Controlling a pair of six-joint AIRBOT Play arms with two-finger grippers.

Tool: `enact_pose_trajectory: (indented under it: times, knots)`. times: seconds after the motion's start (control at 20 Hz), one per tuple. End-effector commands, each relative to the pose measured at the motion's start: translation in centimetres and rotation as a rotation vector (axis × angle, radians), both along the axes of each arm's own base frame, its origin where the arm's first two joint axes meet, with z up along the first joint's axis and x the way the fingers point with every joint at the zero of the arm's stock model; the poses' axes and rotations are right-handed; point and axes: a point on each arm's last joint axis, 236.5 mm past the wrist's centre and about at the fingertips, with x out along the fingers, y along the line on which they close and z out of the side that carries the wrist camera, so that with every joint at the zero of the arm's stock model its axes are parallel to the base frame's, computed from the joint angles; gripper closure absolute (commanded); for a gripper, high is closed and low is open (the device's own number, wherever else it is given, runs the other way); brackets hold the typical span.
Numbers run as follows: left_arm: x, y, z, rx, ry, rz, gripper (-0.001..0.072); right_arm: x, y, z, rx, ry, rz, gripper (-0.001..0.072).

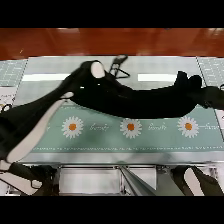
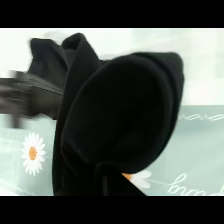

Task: Fold the shirts.

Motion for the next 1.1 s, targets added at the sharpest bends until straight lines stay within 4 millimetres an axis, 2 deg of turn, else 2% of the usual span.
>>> enact_pose_trajectory:
  times: [0.0,0.2,0.4,0.45,0.55,0.65,0.8,0.95,1.05]
  knots:
    - [-5.0,-6.1,-3.1,0.043,0.089,-0.135,0.0678,-2.3,1.2,2.1,-0.018,-0.053,-0.013,0.0686]
    - [-9.4,-10.6,-3.3,-0.040,0.197,-0.172,0.0678,-2.6,1.5,2.3,-0.019,-0.060,-0.008,0.0686]
    - [-12.9,-12.9,-3.6,-0.098,0.291,-0.210,0.0678,-2.5,1.4,2.4,-0.018,-0.063,-0.010,0.0686]
    - [-12.8,-12.9,-3.5,-0.103,0.286,-0.210,0.0677,-2.5,1.5,2.4,-0.016,-0.063,-0.011,0.0686]
    - [-10.4,-11.8,-2.3,-0.121,0.273,-0.171,0.0678,-2.5,1.4,2.4,-0.011,-0.061,-0.016,0.0685]
    - [-6.2,-8.8,0.0,-0.139,0.249,-0.108,0.0678,-2.2,1.4,2.7,-0.005,-0.070,-0.022,0.0686]
    - [0.8,-0.8,4.7,-0.106,0.134,0.002,0.0677,-1.5,3.1,3.0,0.049,-0.078,0.023,0.0685]
    - [5.7,8.3,11.2,-0.078,-0.034,0.139,0.0677,1.0,7.3,3.0,0.136,-0.090,0.103,0.0685]
    - [6.7,15.0,14.6,-0.046,-0.125,0.249,0.0677,3.7,11.0,2.0,0.186,-0.091,0.130,0.0686]
